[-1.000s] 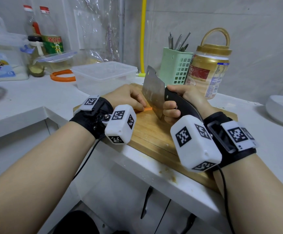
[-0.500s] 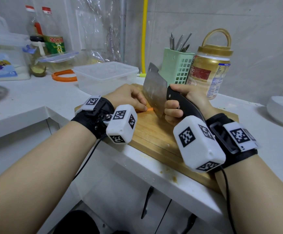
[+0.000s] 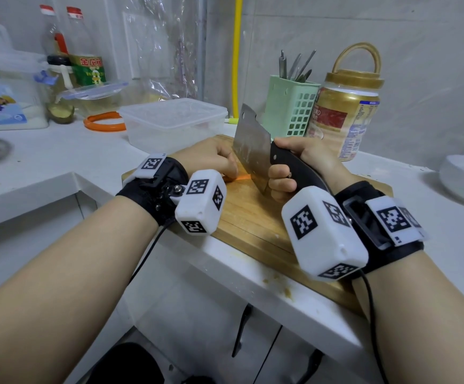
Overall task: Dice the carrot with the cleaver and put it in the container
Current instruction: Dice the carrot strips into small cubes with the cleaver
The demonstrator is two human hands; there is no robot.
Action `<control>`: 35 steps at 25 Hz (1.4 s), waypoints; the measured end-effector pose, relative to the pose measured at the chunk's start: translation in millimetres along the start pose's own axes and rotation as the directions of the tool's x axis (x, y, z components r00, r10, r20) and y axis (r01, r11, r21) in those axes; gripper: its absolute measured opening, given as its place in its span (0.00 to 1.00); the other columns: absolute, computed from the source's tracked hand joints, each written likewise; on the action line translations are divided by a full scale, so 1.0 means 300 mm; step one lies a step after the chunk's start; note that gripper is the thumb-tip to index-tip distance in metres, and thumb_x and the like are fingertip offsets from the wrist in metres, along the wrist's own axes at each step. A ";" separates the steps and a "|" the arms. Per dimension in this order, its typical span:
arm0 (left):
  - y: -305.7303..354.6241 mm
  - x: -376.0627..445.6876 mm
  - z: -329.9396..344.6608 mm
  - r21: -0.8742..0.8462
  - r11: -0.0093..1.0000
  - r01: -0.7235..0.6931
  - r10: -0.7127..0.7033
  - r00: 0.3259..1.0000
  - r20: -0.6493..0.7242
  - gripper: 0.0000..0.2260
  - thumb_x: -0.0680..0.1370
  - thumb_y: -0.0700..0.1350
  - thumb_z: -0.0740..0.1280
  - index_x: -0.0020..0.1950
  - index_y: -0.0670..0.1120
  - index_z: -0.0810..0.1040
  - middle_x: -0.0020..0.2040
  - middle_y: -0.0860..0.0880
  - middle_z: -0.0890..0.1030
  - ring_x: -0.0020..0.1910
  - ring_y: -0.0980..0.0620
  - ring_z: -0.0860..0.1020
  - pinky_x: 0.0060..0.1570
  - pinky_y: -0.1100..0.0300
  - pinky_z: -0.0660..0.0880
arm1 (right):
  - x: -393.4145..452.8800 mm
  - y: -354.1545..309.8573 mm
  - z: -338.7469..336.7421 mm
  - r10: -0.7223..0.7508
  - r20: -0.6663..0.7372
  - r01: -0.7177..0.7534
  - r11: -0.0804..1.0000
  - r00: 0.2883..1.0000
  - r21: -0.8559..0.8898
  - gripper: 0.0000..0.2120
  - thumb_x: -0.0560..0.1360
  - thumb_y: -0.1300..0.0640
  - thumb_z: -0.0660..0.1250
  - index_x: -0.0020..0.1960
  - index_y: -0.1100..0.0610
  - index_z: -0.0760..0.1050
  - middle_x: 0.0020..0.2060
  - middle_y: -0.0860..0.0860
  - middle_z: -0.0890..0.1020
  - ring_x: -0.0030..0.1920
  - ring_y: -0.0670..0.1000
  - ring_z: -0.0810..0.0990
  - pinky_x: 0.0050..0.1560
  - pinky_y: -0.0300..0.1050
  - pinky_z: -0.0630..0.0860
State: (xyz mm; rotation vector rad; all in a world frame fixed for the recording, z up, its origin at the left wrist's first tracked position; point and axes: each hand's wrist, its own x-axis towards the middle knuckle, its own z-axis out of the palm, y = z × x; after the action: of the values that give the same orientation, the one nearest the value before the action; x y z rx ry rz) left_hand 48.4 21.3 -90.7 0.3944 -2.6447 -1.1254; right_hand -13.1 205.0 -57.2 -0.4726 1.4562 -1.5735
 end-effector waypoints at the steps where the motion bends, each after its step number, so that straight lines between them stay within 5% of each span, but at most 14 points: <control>1: 0.001 0.000 0.000 0.012 1.000 -0.004 0.004 1.000 0.009 0.03 0.73 0.36 0.71 0.45 0.37 0.82 0.26 0.61 0.77 0.27 0.67 0.73 0.36 0.67 0.68 | 0.003 -0.001 0.001 0.004 -0.005 -0.004 1.000 1.000 -0.005 0.15 0.80 0.49 0.54 0.39 0.58 0.63 0.20 0.51 0.66 0.17 0.49 0.64 0.27 0.38 0.57; 7: -0.010 -0.002 -0.005 -0.013 1.000 -0.014 0.015 1.000 0.005 0.04 0.72 0.37 0.73 0.39 0.45 0.82 0.26 0.62 0.78 0.27 0.67 0.74 0.29 0.75 0.68 | 0.004 -0.003 -0.009 -0.002 0.008 0.002 0.999 1.000 0.041 0.16 0.81 0.50 0.54 0.38 0.58 0.64 0.20 0.51 0.67 0.17 0.49 0.64 0.25 0.35 0.59; 21: -0.009 -0.012 -0.002 -0.060 0.997 -0.043 0.042 0.999 -0.012 0.05 0.72 0.39 0.75 0.46 0.39 0.84 0.26 0.61 0.78 0.29 0.68 0.74 0.32 0.76 0.68 | -0.007 0.006 -0.006 -0.068 0.020 0.066 0.993 0.997 0.103 0.18 0.81 0.49 0.53 0.35 0.57 0.65 0.20 0.50 0.65 0.17 0.49 0.63 0.32 0.41 0.52; 25: -0.004 -0.019 -0.002 -0.060 0.997 -0.058 0.058 0.998 -0.003 0.05 0.73 0.38 0.74 0.46 0.38 0.83 0.27 0.62 0.79 0.30 0.68 0.75 0.32 0.77 0.68 | -0.005 0.008 -0.010 -0.047 0.038 0.044 0.995 0.998 0.086 0.25 0.81 0.49 0.53 0.28 0.59 0.70 0.20 0.51 0.66 0.16 0.49 0.63 0.33 0.41 0.52; 35: -0.003 -0.003 -0.004 -0.002 1.000 0.006 -0.006 1.000 -0.029 0.04 0.72 0.34 0.70 0.46 0.36 0.82 0.27 0.60 0.79 0.28 0.67 0.75 0.30 0.75 0.71 | 0.001 0.000 0.000 -0.003 0.012 0.003 1.000 1.000 0.017 0.16 0.81 0.49 0.54 0.39 0.58 0.65 0.19 0.51 0.67 0.16 0.49 0.64 0.26 0.36 0.58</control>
State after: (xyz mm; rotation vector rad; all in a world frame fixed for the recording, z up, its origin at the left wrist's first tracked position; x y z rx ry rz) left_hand 49.7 20.1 -90.7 0.4149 -2.6188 -1.1161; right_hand -13.3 204.7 -57.3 -0.4735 1.4320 -1.5816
